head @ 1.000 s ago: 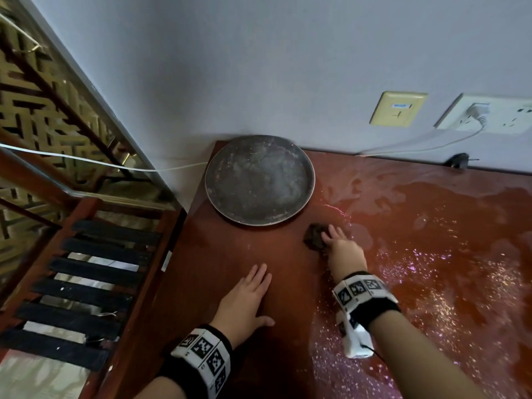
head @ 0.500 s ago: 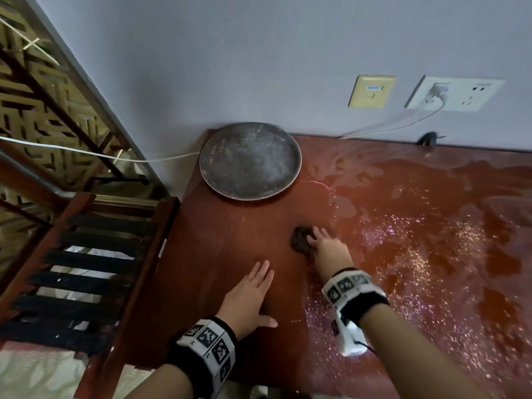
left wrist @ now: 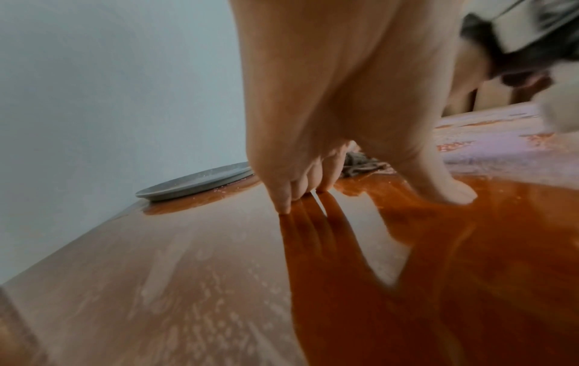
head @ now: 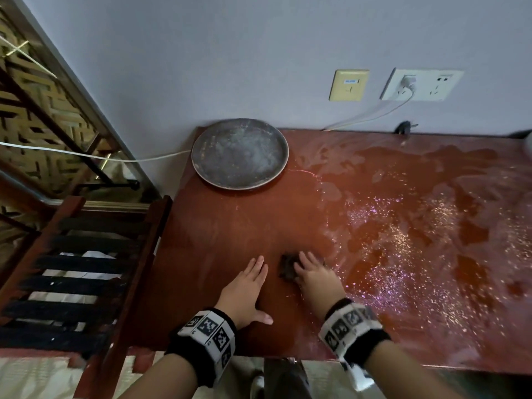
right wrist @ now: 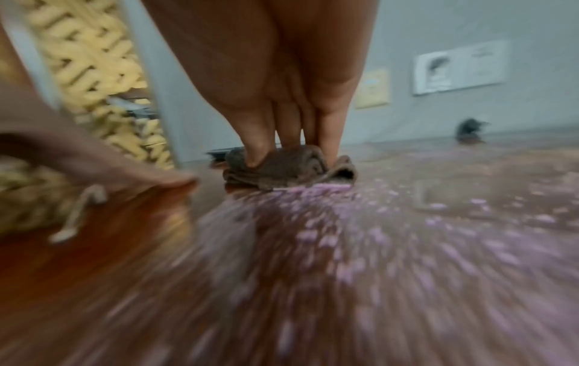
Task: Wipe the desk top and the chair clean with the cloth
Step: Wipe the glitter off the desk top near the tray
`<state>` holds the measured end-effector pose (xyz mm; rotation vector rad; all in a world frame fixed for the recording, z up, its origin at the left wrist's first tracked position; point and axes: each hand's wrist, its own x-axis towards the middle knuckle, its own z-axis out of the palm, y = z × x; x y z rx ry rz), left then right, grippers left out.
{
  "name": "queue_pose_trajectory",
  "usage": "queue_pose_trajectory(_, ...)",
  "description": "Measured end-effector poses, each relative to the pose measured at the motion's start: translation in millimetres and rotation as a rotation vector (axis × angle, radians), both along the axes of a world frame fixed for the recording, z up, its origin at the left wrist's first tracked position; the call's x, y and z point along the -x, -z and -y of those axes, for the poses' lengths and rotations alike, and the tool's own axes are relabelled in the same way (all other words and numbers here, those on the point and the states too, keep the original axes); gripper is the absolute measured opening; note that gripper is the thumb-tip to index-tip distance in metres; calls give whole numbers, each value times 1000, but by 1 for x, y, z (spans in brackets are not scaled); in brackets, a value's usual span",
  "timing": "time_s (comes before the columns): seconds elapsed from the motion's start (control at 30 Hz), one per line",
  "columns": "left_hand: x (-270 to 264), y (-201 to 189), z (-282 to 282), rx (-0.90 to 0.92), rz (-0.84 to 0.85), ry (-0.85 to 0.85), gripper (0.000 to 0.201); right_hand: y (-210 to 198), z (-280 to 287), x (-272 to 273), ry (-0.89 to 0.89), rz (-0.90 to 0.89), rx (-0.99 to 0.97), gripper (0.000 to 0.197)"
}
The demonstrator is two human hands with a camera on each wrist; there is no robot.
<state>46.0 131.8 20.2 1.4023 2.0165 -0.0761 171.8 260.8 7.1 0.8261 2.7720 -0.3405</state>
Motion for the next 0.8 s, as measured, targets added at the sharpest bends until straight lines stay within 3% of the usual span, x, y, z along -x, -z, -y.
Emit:
queue_pose_trajectory(0.13, -3, 1, 3, 8, -20, 18, 110, 6, 27, -28, -58, -16, 33, 51)
queue_pose_trajectory(0.2, -5, 1, 6, 8, -21, 10, 108, -5, 15, -21, 23, -71, 100, 40)
queue_pose_trajectory(0.33, -8, 3, 11, -9, -27, -7, 104, -6, 2, 0, 6, -28, 13, 41)
queue_pose_trajectory(0.53, -12, 4, 16, -25, -23, -39, 99, 0, 62, -44, -73, -5, 103, 47)
queue_pose_trajectory(0.63, -14, 5, 18, -21, -32, -43, 97, -11, 60, -48, -29, -141, 132, 29)
queue_pose_trajectory(0.8, -21, 5, 29, -5, -37, -52, 98, -10, 50, -31, -65, -120, 91, 34)
